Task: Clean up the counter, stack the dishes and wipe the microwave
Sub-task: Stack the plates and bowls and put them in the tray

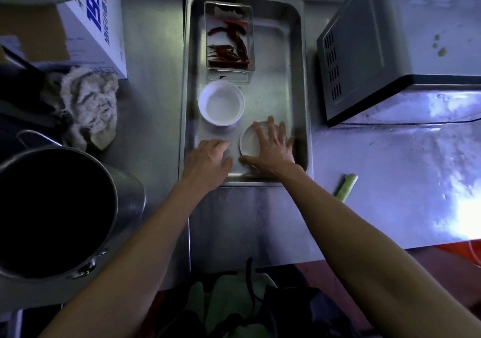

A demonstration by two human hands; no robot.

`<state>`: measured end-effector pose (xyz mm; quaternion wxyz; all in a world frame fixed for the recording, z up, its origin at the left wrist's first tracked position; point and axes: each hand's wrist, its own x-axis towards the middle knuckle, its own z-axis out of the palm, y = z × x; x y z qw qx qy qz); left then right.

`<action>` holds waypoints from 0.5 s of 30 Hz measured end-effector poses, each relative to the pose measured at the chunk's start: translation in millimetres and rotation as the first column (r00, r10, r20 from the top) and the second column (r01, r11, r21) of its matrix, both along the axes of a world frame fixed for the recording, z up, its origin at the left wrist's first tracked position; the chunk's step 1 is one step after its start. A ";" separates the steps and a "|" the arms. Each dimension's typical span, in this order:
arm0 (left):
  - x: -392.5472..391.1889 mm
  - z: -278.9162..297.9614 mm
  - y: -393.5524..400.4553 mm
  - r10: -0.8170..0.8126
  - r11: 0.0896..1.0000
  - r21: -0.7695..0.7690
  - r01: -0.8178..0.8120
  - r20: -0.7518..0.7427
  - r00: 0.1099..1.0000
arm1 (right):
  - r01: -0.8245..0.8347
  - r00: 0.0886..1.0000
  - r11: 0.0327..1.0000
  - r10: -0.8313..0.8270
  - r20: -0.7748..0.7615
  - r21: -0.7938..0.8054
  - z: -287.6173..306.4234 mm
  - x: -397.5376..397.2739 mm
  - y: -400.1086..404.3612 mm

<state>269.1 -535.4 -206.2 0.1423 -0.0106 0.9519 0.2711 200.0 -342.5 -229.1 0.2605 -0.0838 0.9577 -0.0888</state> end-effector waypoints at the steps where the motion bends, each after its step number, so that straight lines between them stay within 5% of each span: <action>1: -0.5 1.2 0.9 -0.007 1.000 -0.008 0.007 0.008 1.000 | 0.007 1.000 1.000 -0.007 0.002 0.002 2.5 0.2 0.9; 8: -11.1 24.7 22.5 -0.112 0.989 -0.085 0.118 0.072 0.991 | 0.018 0.997 0.996 -0.025 -0.080 -0.084 36.6 18.5 23.9; 15: -9.0 52.1 86.6 -0.268 0.945 -0.198 0.260 -0.014 0.963 | 0.057 0.980 0.957 -0.108 -0.167 -0.283 82.3 62.7 81.6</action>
